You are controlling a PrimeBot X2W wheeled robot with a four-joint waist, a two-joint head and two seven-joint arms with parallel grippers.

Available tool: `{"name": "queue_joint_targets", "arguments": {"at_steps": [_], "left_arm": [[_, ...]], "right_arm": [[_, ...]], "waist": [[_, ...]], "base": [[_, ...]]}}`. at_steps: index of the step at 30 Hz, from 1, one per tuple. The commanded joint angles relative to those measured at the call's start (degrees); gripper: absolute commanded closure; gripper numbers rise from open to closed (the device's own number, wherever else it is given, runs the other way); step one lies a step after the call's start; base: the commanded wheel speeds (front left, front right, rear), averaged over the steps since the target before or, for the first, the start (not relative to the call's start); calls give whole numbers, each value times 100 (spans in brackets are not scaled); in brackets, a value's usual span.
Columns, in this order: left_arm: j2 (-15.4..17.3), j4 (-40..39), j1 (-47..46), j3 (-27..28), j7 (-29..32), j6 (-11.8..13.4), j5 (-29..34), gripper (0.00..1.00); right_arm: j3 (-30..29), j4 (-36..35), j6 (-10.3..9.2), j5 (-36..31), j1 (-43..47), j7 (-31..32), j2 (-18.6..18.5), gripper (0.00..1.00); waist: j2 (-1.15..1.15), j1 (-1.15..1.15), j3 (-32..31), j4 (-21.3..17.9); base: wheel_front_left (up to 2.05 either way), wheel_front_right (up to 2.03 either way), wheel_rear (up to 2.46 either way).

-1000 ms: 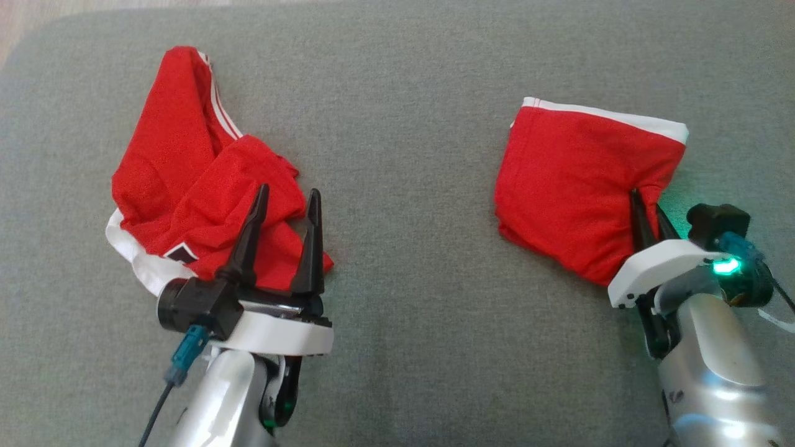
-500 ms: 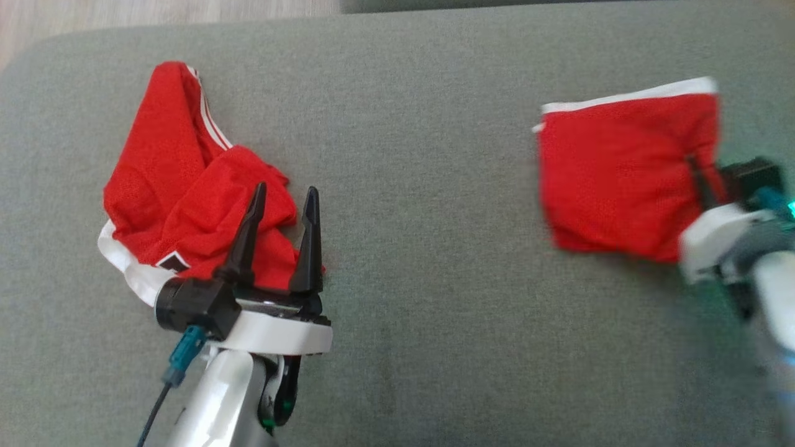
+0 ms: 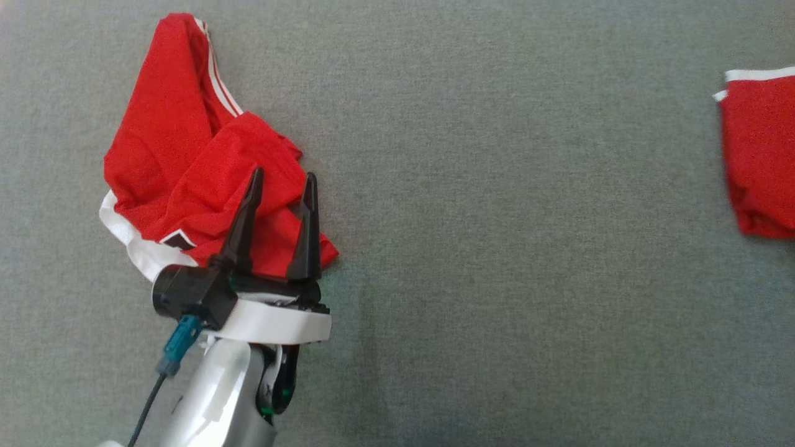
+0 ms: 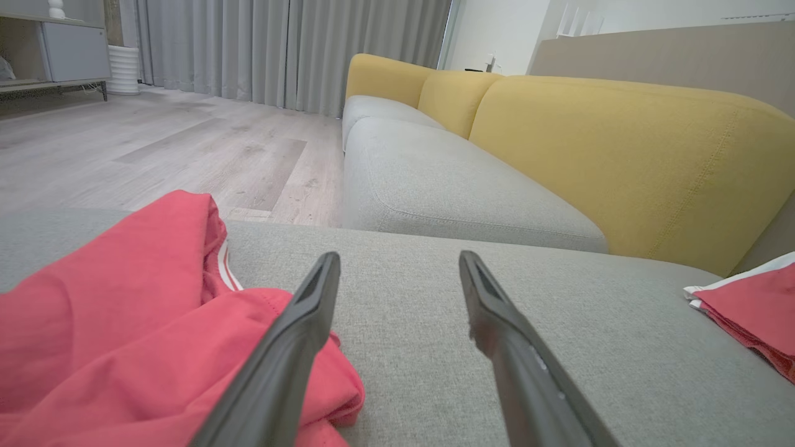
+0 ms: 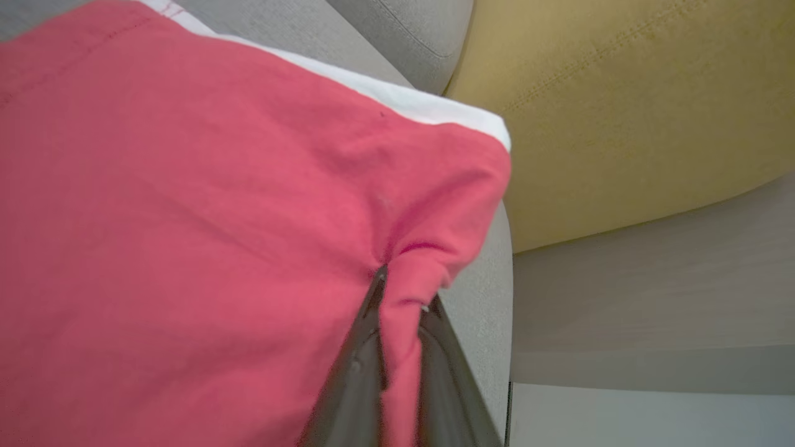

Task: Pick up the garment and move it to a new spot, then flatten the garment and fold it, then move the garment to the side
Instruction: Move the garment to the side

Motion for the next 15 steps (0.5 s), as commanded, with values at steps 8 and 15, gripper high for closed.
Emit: {"name": "queue_joint_targets", "arguments": {"at_steps": [8, 15], "left_arm": [[27, -240, -335, 148, -37, -19, -99, 0], [27, -226, -449, 448, -37, -66, -43, 0]], "right_arm": [[-654, -308, 19, -174, 130, 373, -357, 100], [-1010, -688, 19, -300, 149, 589, -165, 100]], "waist": [[0, -1, 195, 28], [0, -1, 291, -15]], "base": [[0, 0, 0], [0, 0, 0]]}}
